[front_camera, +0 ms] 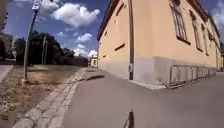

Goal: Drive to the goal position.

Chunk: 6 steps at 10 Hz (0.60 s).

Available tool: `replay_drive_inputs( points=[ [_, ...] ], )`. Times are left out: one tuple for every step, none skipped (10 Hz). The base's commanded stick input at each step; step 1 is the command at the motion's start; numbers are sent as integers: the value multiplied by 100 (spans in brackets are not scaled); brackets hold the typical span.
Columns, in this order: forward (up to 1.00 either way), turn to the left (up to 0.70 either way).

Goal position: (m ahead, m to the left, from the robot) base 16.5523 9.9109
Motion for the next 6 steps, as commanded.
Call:
replay_drive_inputs(
  points=[
    [85,0],
    [85,0],
    [85,0],
    [85,0],
    [85,0],
    [85,0]
  ],
)
